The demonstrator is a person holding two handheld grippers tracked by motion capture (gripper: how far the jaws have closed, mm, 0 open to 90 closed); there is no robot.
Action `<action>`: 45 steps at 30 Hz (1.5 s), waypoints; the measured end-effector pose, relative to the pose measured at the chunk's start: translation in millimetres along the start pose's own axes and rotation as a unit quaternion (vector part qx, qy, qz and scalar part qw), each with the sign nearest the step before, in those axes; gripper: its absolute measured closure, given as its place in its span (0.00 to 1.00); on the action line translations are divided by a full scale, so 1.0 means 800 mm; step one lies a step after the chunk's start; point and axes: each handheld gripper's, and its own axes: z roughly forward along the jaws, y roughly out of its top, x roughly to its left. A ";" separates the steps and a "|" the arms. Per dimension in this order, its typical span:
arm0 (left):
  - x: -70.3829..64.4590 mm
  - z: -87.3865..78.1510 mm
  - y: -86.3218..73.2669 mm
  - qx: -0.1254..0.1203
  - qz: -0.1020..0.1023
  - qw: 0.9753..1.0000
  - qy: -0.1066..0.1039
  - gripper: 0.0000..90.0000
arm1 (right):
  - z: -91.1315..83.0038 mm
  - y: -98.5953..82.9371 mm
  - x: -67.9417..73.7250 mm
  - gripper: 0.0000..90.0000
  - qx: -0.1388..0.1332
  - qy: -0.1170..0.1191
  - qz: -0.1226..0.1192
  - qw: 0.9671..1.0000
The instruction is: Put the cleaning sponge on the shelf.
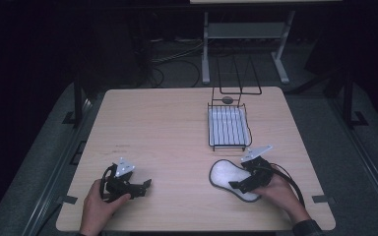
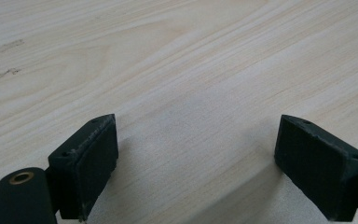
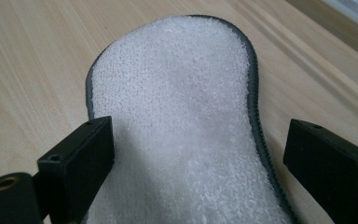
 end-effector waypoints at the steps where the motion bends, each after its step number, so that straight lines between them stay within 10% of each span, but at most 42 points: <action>1: 0.000 0.000 0.000 0.000 0.000 1.000 0.000 0.14 | 0.000 0.000 0.000 0.09 0.001 0.001 -0.001 1.000; 45: 0.000 0.000 0.000 0.000 0.000 1.000 0.000 0.14 | -0.030 0.001 -0.002 0.61 -0.037 -0.002 -0.010 0.999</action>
